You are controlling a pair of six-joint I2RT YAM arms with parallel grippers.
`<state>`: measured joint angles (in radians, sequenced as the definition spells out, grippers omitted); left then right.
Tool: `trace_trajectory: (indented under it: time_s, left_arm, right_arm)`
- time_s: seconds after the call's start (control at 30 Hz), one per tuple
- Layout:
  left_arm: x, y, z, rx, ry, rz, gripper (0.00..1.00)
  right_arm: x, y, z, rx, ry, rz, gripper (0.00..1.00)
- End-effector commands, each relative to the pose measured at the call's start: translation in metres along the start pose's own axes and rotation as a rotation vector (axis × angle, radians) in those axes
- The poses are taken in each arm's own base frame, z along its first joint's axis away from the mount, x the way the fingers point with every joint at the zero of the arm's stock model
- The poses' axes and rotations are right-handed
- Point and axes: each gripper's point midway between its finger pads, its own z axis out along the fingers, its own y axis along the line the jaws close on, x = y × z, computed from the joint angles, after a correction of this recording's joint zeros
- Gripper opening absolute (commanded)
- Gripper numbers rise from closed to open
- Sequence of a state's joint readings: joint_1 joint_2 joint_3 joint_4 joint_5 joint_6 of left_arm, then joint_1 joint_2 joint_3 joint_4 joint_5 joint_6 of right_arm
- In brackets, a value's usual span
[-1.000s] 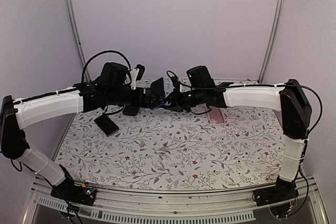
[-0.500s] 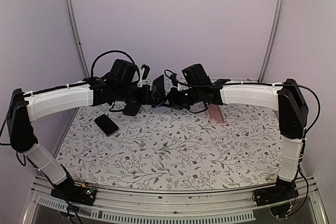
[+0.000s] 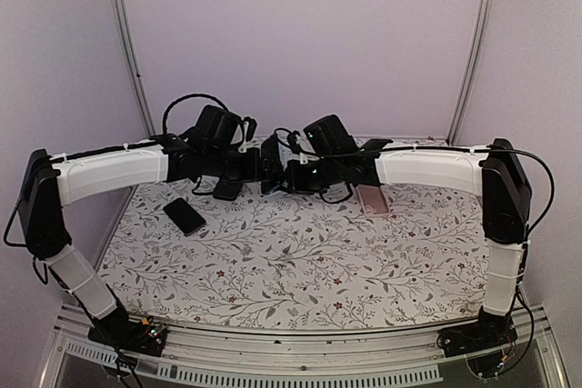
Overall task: Take the phone out of the phone case
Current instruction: Remove the phone case from the phone.
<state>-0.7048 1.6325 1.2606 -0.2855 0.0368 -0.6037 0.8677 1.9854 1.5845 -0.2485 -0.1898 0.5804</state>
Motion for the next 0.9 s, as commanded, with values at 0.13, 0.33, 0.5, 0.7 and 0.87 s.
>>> trace_trajectory:
  time_s: [0.13, 0.33, 0.5, 0.7, 0.87]
  left_arm:
    - [0.013, 0.022, 0.016, -0.017, 0.047, -0.062, 0.82]
    - [0.026, 0.028, 0.026, -0.010, 0.087, -0.090, 0.80]
    - [0.041, 0.040, 0.038, -0.013, 0.135, -0.123, 0.78]
    - [0.062, 0.050, 0.055, -0.006, 0.189, -0.158, 0.75]
    - [0.083, 0.058, 0.070, 0.002, 0.245, -0.191, 0.73]
  right_arm:
    - [-0.029, 0.029, -0.011, 0.033, -0.122, -0.123, 0.00]
    - [-0.030, 0.025, -0.005, 0.136, -0.141, -0.195, 0.00]
    - [-0.027, 0.022, 0.003, 0.212, -0.137, -0.259, 0.00]
    - [-0.012, 0.015, 0.021, 0.217, -0.070, -0.276, 0.00]
    - [0.006, 0.008, 0.038, 0.202, -0.006, -0.262, 0.00]
